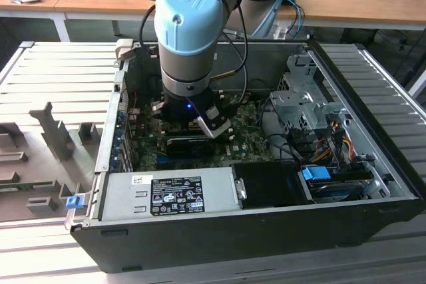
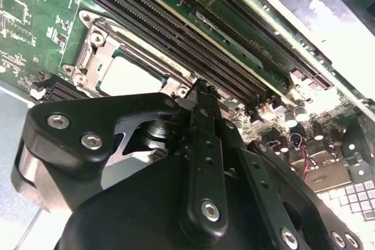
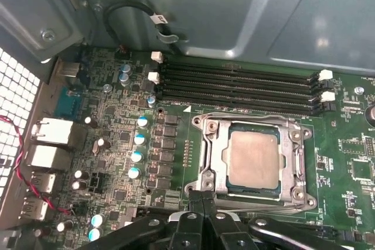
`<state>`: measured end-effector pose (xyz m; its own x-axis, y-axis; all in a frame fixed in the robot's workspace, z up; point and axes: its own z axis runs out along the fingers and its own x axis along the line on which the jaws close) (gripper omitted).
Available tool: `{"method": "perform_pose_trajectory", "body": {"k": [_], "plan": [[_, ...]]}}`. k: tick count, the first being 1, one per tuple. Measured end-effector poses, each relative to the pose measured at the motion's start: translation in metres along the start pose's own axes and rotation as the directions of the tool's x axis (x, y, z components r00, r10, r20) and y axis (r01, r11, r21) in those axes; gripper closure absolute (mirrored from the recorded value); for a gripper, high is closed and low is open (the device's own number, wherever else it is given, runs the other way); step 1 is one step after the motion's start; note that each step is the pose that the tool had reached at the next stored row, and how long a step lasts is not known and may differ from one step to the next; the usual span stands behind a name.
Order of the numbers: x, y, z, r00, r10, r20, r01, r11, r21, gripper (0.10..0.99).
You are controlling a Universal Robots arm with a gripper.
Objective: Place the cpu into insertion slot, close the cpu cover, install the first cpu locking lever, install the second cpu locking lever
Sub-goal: 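Install the second cpu locking lever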
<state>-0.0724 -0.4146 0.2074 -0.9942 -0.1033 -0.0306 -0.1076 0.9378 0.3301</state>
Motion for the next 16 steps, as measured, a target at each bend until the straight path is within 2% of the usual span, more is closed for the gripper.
{"method": "perform_pose_trajectory", "body": {"k": [6,7,13,15,16], "plan": [[0.0014,-0.0019,0.0014,1.0000,0.000,0.0010,0.000,0.9999,-0.010,0.980],[0.0015,-0.0021,0.0023,1.0000,0.000,0.0016,0.000,0.9999,-0.015,0.980],[0.0021,-0.0039,0.0074,1.0000,0.000,0.0025,0.000,0.9997,-0.023,0.980],[0.0022,-0.0045,0.0093,1.0000,0.000,0.0033,0.000,0.9995,-0.030,0.980],[0.0023,-0.0047,0.0100,1.0000,0.000,0.0041,0.000,0.9993,-0.038,0.980]]}}
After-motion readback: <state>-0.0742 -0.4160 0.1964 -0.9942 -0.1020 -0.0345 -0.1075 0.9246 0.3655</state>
